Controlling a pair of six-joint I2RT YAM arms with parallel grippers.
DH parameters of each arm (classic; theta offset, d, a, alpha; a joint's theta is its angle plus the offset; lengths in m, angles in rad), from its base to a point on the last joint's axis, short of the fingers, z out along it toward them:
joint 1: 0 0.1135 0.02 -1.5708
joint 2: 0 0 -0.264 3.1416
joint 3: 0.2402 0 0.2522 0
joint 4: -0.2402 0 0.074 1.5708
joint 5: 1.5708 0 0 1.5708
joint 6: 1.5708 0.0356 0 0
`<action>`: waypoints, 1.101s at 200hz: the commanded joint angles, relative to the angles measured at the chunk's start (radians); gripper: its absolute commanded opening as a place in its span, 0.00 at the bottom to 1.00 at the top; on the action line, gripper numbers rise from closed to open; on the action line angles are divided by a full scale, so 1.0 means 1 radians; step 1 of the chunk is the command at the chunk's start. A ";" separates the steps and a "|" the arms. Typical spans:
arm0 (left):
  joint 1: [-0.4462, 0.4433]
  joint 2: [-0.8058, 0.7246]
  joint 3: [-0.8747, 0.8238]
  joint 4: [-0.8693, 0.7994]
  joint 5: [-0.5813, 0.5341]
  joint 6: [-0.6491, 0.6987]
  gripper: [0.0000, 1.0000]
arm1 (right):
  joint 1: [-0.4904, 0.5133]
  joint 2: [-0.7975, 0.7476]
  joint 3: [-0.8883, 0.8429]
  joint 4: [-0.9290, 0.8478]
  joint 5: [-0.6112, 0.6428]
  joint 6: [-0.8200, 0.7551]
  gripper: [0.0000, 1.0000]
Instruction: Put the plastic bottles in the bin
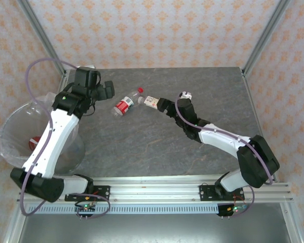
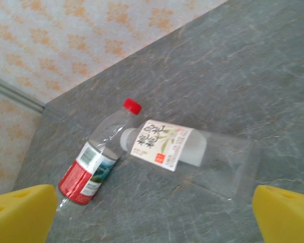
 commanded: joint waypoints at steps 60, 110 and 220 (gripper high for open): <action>-0.044 0.287 0.107 0.007 0.021 0.108 1.00 | -0.150 -0.083 -0.040 -0.233 -0.082 0.030 0.99; -0.044 0.465 0.185 -0.006 0.067 0.152 1.00 | -0.190 -0.143 -0.082 -0.270 -0.080 0.017 0.99; -0.043 0.872 0.477 -0.155 0.157 0.412 1.00 | -0.193 -0.212 -0.110 -0.326 -0.016 0.002 0.99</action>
